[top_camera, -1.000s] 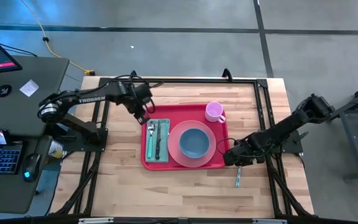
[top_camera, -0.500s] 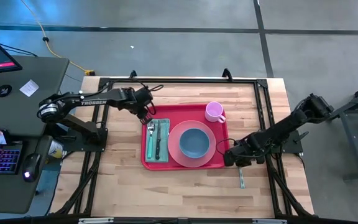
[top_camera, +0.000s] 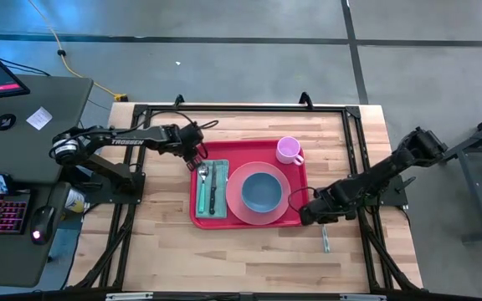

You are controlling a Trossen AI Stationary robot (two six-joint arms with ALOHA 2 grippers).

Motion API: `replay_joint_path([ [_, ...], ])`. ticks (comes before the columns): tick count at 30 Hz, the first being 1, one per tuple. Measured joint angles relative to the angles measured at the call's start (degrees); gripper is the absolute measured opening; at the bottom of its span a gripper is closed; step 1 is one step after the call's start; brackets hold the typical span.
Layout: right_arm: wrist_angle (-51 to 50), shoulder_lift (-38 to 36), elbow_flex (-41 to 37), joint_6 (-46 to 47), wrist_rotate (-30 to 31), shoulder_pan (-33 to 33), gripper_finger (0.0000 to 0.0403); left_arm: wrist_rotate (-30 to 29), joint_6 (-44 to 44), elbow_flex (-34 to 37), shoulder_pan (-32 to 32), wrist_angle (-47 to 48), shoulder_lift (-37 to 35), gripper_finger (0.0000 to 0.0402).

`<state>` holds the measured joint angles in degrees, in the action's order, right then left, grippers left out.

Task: Set up tray
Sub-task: Put the blue fork on the blue napkin to the right of the black knife

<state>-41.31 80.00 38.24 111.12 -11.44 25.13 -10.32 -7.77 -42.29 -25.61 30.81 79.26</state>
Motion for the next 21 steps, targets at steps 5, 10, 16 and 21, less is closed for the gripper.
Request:
replay_joint_path([
  [5,-3.0,0.0,2.2,0.4,-0.4,1.1,0.0003,-4.1,1.5,1.7,0.0,-1.6,0.0,0.0136],
  [10,-6.4,-0.1,5.4,0.5,-0.9,2.0,0.0002,-4.4,1.6,1.8,0.0,-3.0,0.0,0.0136],
  [16,-11.1,-0.1,12.1,-0.6,1.4,2.0,0.0001,-5.5,1.6,1.8,0.0,-5.9,0.0,0.0136],
  [21,-18.7,-0.1,20.4,-2.6,5.9,2.0,0.0001,-8.2,1.6,1.8,0.0,-7.3,0.0,0.0136],
])
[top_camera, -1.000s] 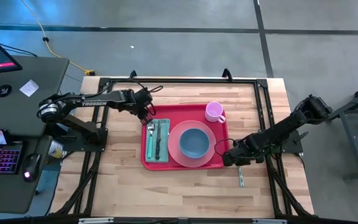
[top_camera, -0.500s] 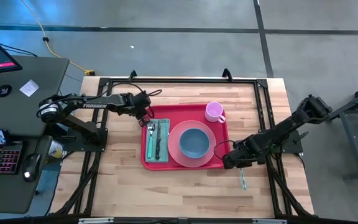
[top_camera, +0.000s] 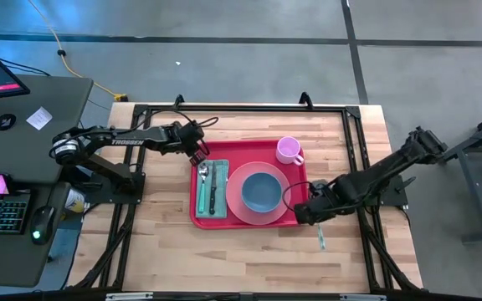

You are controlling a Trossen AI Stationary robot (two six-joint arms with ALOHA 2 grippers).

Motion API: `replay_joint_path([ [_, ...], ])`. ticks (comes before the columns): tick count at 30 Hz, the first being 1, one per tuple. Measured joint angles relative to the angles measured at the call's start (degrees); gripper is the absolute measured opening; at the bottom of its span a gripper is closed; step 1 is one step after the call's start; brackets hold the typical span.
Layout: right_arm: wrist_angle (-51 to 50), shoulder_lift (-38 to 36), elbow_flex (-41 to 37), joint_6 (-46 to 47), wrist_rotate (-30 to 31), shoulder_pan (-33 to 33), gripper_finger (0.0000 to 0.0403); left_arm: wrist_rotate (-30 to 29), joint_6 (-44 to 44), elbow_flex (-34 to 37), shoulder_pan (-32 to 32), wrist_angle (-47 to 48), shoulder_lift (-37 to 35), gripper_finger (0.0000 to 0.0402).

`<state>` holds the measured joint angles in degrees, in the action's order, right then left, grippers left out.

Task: Set up tray
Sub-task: Put the blue fork on the blue napkin to the right of the black knife

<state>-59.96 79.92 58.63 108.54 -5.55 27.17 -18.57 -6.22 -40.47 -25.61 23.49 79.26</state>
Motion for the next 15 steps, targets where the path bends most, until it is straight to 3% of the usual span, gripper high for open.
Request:
replay_joint_path([
  [6,-4.1,-0.1,9.1,-4.1,6.8,-1.5,0.0001,-2.1,0.9,0.0,0.0,-0.6,0.5,0.0136],
  [15,8.8,-0.1,12.6,-11.9,16.0,-8.4,0.0000,-3.2,1.8,0.0,0.0,-0.9,3.5,0.0136],
])
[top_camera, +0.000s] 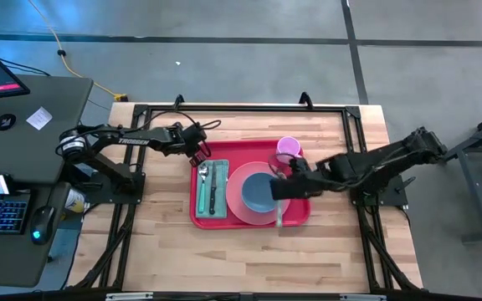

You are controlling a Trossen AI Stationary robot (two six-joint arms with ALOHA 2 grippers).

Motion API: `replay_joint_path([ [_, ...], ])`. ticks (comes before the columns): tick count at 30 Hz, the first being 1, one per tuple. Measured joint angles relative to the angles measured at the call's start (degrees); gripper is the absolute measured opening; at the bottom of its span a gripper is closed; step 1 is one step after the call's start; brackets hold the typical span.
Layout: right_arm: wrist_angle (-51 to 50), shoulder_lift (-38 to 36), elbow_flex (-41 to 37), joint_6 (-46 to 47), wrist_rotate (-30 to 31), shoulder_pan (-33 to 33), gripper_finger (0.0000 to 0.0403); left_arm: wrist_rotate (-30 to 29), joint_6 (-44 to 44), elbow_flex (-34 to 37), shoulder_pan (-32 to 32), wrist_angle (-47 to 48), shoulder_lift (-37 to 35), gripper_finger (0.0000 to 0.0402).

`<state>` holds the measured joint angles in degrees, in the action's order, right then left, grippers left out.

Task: Set up tray
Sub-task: Put the blue fork on the blue napkin to the right of the black knife

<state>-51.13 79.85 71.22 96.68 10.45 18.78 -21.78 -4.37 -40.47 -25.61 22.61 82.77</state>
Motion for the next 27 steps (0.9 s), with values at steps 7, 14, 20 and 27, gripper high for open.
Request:
replay_joint_path([
  [7,11.1,1.3,0.0,-11.4,1.0,-8.0,0.0000,-1.5,-0.5,0.0,0.0,-0.1,0.5,0.0136],
  [14,33.0,8.4,0.0,-20.5,-4.4,-15.2,0.0000,-2.5,-0.6,0.0,0.0,0.0,0.5,0.0136],
  [20,47.1,16.4,0.0,-22.2,-9.9,-18.5,0.0000,-4.6,-0.6,0.0,0.0,-0.3,0.5,0.0136],
  [27,49.7,23.0,0.0,-24.9,-15.6,-20.4,0.0000,-6.0,-0.5,0.0,0.0,-1.6,0.5,0.0136],
])
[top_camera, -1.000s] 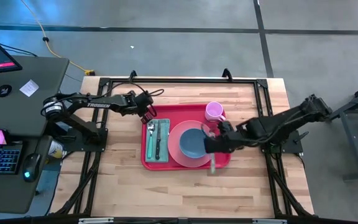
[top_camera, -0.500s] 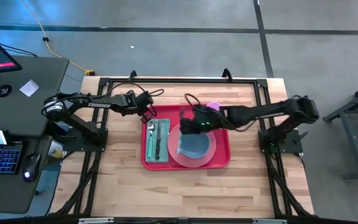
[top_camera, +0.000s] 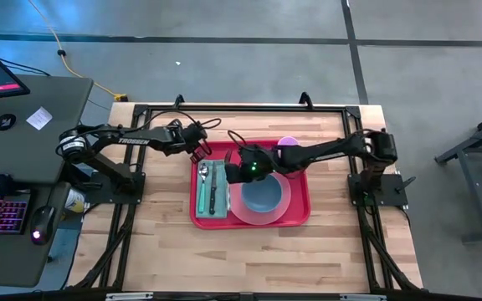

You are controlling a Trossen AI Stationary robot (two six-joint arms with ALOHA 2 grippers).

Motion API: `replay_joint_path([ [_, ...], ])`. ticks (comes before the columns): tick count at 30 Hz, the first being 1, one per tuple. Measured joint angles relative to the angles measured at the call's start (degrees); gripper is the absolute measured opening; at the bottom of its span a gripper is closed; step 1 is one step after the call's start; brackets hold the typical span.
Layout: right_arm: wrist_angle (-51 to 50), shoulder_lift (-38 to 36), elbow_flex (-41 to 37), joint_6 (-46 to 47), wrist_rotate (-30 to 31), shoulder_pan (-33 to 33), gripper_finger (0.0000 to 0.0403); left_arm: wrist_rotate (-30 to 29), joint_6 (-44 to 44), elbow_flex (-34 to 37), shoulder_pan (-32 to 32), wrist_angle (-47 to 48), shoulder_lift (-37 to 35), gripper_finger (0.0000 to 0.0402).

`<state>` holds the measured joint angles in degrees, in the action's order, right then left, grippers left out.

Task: Set up tray
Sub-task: Put the blue fork on the blue napkin to the right of the black knife

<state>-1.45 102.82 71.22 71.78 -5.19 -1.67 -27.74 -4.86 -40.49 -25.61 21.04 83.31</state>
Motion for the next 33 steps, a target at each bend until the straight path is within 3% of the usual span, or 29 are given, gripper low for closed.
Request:
replay_joint_path([
  [5,0.5,3.5,0.0,-0.3,-2.4,-1.7,0.0000,-0.1,0.1,-2.6,0.0,4.0,0.0,0.0136],
  [18,6.2,5.3,0.0,-1.0,-1.3,-5.1,0.0000,0.2,-5.7,-22.2,0.1,32.8,-1.0,0.0136],
  [25,6.2,8.7,1.7,-1.6,-4.2,-6.3,0.0000,0.2,-6.1,-29.5,0.1,37.3,-5.9,0.0136],
  [33,1.2,15.9,12.1,-4.2,-5.8,-6.2,0.0000,0.2,-8.1,-32.4,0.1,40.4,-12.4,0.0136],
])
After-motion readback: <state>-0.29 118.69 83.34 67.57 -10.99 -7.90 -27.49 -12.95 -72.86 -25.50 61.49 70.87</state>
